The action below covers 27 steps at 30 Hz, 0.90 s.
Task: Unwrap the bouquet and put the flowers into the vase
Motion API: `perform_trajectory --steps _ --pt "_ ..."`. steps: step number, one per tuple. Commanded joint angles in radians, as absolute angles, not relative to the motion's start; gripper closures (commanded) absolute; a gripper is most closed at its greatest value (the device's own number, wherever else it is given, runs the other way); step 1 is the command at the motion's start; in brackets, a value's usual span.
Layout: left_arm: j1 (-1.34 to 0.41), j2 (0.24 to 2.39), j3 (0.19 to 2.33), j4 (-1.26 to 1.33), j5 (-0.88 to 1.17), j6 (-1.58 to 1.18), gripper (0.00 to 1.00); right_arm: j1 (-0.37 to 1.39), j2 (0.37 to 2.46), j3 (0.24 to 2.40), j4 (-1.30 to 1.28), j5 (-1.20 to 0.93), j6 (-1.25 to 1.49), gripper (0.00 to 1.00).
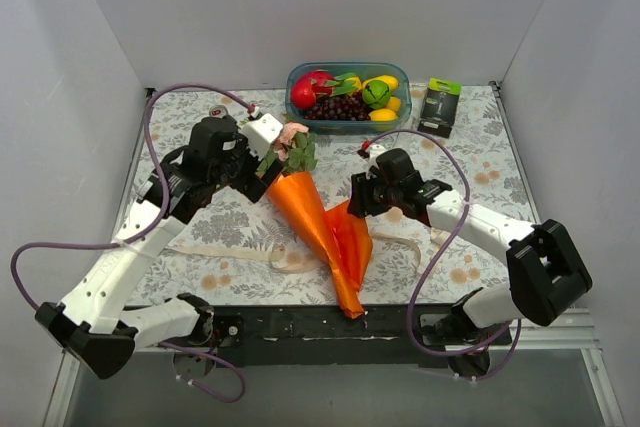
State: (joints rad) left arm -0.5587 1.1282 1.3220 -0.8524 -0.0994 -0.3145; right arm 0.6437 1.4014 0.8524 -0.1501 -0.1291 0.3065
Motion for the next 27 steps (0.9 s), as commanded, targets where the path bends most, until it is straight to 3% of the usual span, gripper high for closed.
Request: perform_trajectory --steps 1,4,14,27 --pt "-0.555 1.08 1.304 -0.907 -0.12 -0.322 0.02 0.649 1.413 0.842 -0.068 -0.139 0.294 0.63" --pt "-0.557 1.063 1.296 -0.913 -0.127 -0.322 0.02 0.649 1.411 0.848 -0.032 -0.189 0.321 0.98" --pt "-0.555 1.085 1.302 -0.908 -0.127 -0.357 0.02 0.649 1.322 1.166 -0.146 -0.181 0.285 0.99" --pt "-0.557 1.135 1.316 -0.87 -0.135 -0.373 0.02 0.676 1.158 1.066 -0.113 -0.281 0.316 0.99"
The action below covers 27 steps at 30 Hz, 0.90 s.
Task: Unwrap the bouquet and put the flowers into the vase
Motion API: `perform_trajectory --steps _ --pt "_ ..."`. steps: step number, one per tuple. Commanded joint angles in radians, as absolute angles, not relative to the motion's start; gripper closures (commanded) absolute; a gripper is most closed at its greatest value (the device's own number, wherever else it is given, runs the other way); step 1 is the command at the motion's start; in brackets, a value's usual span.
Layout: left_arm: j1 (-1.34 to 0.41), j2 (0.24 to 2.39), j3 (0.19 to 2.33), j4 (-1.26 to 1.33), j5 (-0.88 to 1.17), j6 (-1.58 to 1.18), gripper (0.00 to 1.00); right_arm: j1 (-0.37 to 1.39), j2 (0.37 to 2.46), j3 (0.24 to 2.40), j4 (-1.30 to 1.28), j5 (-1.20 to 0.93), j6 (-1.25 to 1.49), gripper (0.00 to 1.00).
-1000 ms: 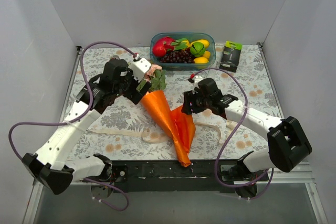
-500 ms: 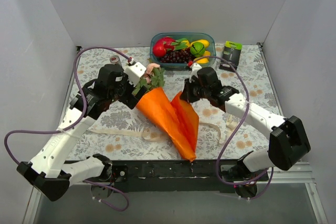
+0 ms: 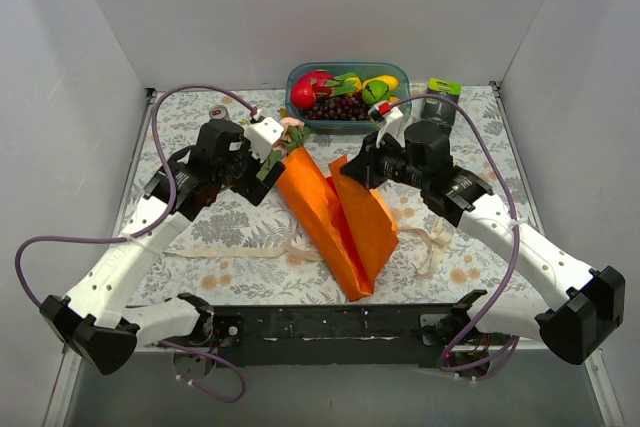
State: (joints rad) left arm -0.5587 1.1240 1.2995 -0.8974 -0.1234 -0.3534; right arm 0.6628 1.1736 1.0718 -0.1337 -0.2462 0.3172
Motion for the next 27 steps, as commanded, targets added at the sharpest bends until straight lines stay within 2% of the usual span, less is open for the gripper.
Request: perform_trajectory --steps 1,7,10,20,24,27 --pt "-0.555 1.14 1.318 -0.868 -0.135 -0.373 0.02 0.678 1.161 1.09 -0.129 -0.278 0.308 0.99" --pt "-0.555 1.157 1.332 -0.856 -0.178 -0.387 0.02 0.712 1.169 1.256 -0.167 -0.314 0.305 0.99" --pt "-0.557 1.164 1.309 -0.822 -0.276 -0.393 0.02 0.774 1.167 1.289 -0.166 -0.365 0.295 0.99" --pt "-0.552 1.235 1.345 -0.74 -0.524 -0.43 0.02 1.011 0.959 1.048 -0.152 -0.5 0.258 0.99" --pt "-0.538 1.305 1.452 -0.741 -0.601 -0.455 0.02 1.107 0.931 1.04 -0.166 -0.54 0.264 0.99" --pt "-0.537 1.364 1.561 -0.805 -0.565 -0.491 0.02 1.211 0.98 1.104 -0.222 -0.538 0.246 0.99"
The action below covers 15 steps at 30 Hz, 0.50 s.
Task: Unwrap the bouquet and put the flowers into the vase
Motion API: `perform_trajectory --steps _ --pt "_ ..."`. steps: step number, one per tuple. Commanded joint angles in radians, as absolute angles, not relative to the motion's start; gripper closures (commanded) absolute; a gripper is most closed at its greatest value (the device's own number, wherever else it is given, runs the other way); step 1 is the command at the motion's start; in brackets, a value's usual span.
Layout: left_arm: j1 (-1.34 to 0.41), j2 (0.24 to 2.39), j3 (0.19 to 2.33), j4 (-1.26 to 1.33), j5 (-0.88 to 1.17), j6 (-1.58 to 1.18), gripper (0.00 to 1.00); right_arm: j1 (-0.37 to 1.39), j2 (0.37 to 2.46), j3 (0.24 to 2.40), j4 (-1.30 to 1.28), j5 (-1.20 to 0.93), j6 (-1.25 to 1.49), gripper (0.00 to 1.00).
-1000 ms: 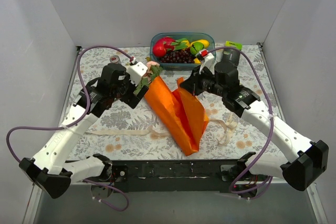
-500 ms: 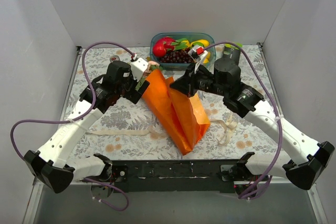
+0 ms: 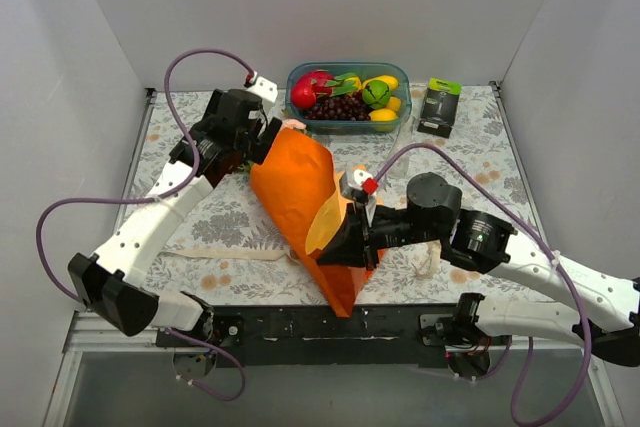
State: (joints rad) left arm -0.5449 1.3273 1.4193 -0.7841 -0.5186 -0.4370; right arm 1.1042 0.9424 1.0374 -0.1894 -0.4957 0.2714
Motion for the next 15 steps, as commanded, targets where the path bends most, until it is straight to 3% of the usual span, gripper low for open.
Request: perform_trajectory --steps 1,8,11,15 --pt "-0.537 1.373 1.58 -0.816 -0.557 -0.494 0.02 1.241 0.998 1.121 -0.245 -0.525 0.224 0.99" --pt "-0.535 1.422 1.654 -0.854 -0.529 -0.497 0.02 1.449 1.115 1.125 -0.385 -0.468 0.216 0.97" --pt "-0.535 1.468 1.74 -0.903 -0.52 -0.529 0.02 1.529 1.112 1.092 -0.417 -0.413 0.241 0.83" --pt "-0.535 1.543 1.859 -0.968 -0.492 -0.557 0.02 1.6 1.138 1.08 -0.44 -0.376 0.268 0.56"
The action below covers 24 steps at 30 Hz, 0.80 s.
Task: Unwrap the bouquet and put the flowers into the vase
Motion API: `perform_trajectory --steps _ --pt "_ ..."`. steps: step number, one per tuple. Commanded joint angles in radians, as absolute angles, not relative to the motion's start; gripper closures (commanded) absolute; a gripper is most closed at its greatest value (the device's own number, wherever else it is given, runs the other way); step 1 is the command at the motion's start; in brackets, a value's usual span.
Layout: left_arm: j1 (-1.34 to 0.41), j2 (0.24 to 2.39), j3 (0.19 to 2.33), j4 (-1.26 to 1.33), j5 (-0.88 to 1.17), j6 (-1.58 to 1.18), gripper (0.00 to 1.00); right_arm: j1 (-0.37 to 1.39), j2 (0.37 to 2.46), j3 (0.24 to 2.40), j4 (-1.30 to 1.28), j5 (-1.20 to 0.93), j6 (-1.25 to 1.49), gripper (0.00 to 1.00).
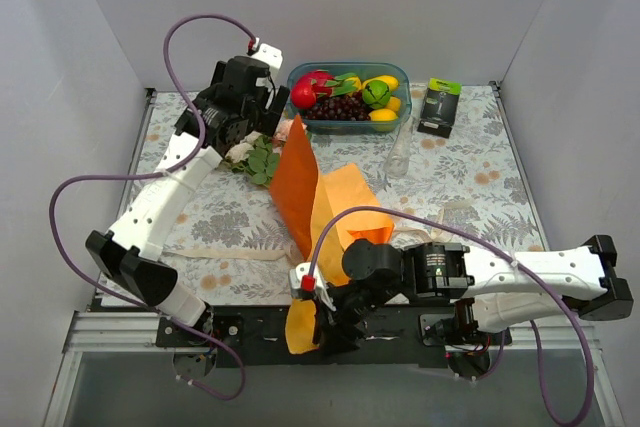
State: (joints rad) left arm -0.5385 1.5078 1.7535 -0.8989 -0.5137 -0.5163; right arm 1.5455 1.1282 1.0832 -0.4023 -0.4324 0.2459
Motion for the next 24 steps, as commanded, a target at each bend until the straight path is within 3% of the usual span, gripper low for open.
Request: perform_trajectory --steps 1,4,10,15,20,23,24 --pt "-0.535 1.545 1.861 -0.959 -0.5 -0.551 0.02 1.609 1.149 1.088 -0.448 -0.359 0.271 0.52" --pt "-0.535 1.54 1.871 -0.946 -0.505 -0.541 0.02 1.628 1.177 1.106 -0.45 -0.328 0.279 0.42" --pt "-0.525 1.525 1.965 -1.0 -0.525 -0.542 0.02 1.641 1.206 1.204 -0.501 -0.315 0.273 0.38" --pt "-0.485 1.457 2.025 -0.994 -0.587 -0.488 0.02 1.641 1.053 1.276 -0.541 -0.223 0.267 0.29" --pt "-0.471 1.292 1.909 -0.919 -0.56 -0.492 0.02 1.618 0.869 1.249 -0.49 0.059 0.273 0.28" --pt "-0.472 1.218 1.815 -0.882 -0.554 -0.495 0.02 1.537 0.776 1.118 -0.437 0.372 0.311 0.2" --pt "-0.471 1.218 1.815 -0.893 -0.554 -0.502 0.02 1.422 0.788 1.112 -0.48 0.459 0.368 0.18"
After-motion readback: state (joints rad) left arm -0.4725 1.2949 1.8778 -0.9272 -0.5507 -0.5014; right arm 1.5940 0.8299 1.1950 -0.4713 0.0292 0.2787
